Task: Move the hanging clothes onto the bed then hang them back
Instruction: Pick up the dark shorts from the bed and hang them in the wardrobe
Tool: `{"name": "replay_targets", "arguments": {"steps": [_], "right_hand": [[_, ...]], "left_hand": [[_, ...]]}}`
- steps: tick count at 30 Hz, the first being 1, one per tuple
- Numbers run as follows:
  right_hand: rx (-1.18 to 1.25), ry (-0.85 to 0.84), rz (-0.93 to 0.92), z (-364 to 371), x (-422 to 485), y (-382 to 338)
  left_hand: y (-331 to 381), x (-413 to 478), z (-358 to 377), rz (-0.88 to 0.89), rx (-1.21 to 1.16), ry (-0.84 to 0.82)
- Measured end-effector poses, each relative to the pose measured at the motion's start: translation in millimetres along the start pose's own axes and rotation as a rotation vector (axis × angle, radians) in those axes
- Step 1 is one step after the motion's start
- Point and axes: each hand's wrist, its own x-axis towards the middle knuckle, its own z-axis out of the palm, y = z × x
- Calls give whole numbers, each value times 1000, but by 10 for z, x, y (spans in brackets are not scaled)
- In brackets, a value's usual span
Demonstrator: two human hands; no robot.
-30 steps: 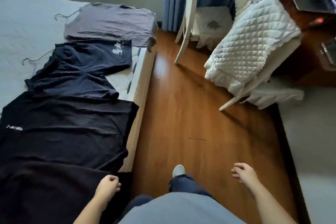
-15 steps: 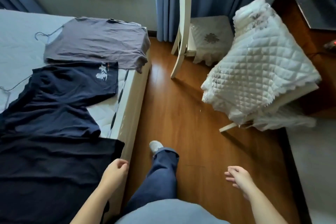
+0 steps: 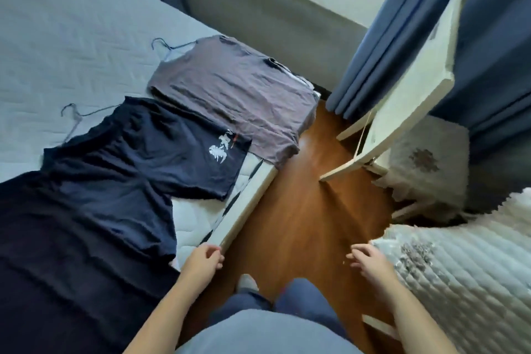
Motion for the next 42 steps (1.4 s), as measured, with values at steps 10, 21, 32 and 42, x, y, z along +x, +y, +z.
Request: {"name": "replay_targets", "arguments": {"steps": [10, 21, 32, 42], "right_hand": [[-373, -307, -165, 780, 1248, -1754], [-840, -524, -378, 1734, 2166, -3896], [-1259, -716, -490, 3320, 2015, -4163], [-937, -598, -640, 5043, 2277, -5028]], "left_hand": [[289, 511, -627, -182, -365, 426], [1041, 938, -535, -361, -604, 672], [397, 1492, -1419, -672, -751, 844], [177, 2926, -2937, -548, -438, 865]]}}
